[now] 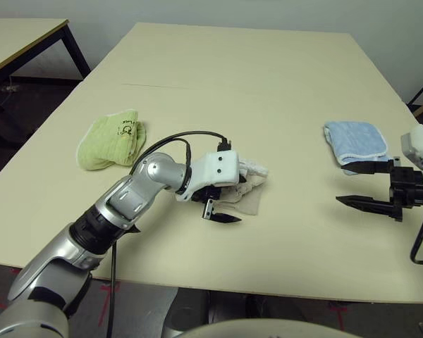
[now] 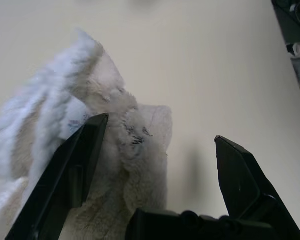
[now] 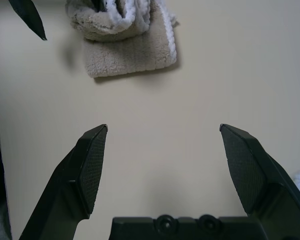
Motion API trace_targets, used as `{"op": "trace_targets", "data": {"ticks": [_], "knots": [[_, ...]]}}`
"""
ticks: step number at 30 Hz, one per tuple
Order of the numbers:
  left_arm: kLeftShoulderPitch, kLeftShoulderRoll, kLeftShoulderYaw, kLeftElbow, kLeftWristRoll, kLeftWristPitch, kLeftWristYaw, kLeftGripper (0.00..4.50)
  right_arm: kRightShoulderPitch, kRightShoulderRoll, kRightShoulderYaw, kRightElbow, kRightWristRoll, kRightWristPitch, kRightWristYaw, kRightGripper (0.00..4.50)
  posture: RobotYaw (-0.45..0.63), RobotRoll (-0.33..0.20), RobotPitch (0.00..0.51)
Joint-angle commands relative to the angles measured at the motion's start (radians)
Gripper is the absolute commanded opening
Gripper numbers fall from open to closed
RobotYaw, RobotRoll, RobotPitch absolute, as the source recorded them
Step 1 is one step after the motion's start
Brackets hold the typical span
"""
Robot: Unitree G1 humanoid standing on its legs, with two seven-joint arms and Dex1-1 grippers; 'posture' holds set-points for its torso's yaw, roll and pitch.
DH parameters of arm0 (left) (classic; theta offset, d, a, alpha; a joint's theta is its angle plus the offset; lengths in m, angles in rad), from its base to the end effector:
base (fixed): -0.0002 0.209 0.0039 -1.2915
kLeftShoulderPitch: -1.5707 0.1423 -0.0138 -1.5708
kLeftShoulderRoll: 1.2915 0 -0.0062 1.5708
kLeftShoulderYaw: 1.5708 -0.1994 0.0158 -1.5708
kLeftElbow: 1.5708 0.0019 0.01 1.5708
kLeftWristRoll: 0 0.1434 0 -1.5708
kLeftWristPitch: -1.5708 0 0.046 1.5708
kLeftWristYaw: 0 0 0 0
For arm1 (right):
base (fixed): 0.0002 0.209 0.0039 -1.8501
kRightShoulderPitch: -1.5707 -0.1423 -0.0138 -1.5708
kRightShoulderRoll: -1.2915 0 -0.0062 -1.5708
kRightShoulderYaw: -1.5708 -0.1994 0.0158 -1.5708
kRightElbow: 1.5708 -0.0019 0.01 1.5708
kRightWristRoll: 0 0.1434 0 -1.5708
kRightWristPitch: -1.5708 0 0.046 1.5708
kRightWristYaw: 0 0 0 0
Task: Fold the towel and set it aside.
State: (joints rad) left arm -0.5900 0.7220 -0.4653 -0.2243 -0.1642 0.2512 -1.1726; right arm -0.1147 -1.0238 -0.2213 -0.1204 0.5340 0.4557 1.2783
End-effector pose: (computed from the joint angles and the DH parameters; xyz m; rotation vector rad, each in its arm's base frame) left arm 0.2729 0.1567 0.1766 0.8434 0.0959 -1.5434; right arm 0.2175 -0.3307 0.1876 -0.3344 0.3629 1.0748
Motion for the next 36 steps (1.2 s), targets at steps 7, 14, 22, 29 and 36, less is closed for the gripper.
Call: {"op": "trace_targets", "data": {"ticks": [7, 14, 22, 29, 36], "knots": [[-0.038, -0.017, 0.219, -0.078, -0.273, 0.373, 0.005, 4.49, -0.017, 0.009, 0.024, 0.032, -0.013, -0.031, 0.010, 4.50, 0.11, 0.000, 0.078], [-0.020, 0.038, 0.418, -0.087, -0.410, 0.592, 0.099, 4.49, -0.104, 0.074, 0.036, 0.026, 0.039, 0.022, -0.012, 4.50, 0.14, 0.000, 0.077], [0.086, 0.070, 0.558, -0.007, -0.380, 0.559, 0.217, 4.49, -0.198, 0.185, 0.104, 0.001, 0.039, 0.106, -0.112, 4.50, 0.15, 0.000, 0.078], [0.168, 0.050, 0.575, -0.034, -0.400, 0.568, 0.275, 4.49, -0.227, 0.274, 0.172, -0.027, 0.024, 0.117, -0.178, 4.50, 0.16, 0.000, 0.078], [0.225, 0.052, 0.550, -0.069, -0.407, 0.571, 0.275, 4.49, -0.177, 0.292, 0.206, -0.067, 0.024, 0.167, -0.213, 4.50, 0.15, 0.000, 0.081]]}}
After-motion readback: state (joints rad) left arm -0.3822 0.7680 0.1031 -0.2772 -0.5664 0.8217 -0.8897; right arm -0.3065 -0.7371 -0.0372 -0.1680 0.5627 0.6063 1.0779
